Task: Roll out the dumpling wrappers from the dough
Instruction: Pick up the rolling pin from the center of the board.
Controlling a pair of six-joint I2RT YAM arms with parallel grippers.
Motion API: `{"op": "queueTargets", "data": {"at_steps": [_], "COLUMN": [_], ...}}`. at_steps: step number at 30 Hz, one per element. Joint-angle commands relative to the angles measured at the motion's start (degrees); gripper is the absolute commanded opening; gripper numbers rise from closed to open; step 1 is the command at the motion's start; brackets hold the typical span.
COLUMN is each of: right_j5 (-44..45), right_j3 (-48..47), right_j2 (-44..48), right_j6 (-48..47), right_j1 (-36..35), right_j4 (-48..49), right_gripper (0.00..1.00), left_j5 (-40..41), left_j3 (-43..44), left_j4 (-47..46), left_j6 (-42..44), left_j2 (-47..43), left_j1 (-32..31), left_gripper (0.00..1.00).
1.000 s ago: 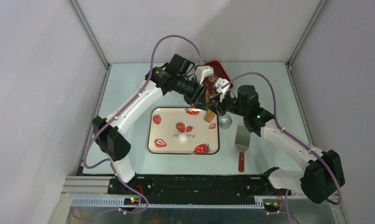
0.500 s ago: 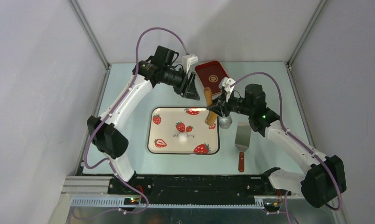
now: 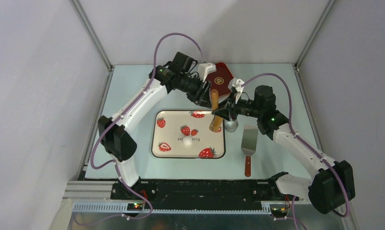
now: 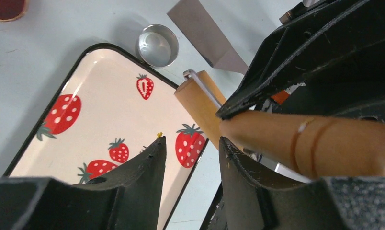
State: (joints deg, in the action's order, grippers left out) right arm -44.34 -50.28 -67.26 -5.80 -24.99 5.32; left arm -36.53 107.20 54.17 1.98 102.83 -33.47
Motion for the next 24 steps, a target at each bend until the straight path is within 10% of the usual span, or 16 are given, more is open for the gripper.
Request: {"op": "queueTargets", "data": {"at_steps": [1, 18, 24], "right_j5": [-4.22, -9.50, -17.30], "right_j3": [-0.52, -0.52, -0.52], "right_j2": [2.28, 4.09, 7.15], "right_j6": [3.24, 8.81, 25.58], "right_j1": [0.38, 3.40, 8.98], "right_j4": [5.66, 9.35, 23.47], "right_gripper": [0.00, 0.00, 0.00], "left_j5": [-1.97, -6.04, -35.85], "left_j3": [0.57, -1.16, -3.41], "left_j4": [-0.83, -1.76, -4.25], "left_j6": [-0.07, -0.26, -3.15], "left_j2": [0.63, -0.86, 2.39], "left_j1": [-1.17, -0.39, 6.83], "left_gripper": [0.50, 0.57, 0.91]}}
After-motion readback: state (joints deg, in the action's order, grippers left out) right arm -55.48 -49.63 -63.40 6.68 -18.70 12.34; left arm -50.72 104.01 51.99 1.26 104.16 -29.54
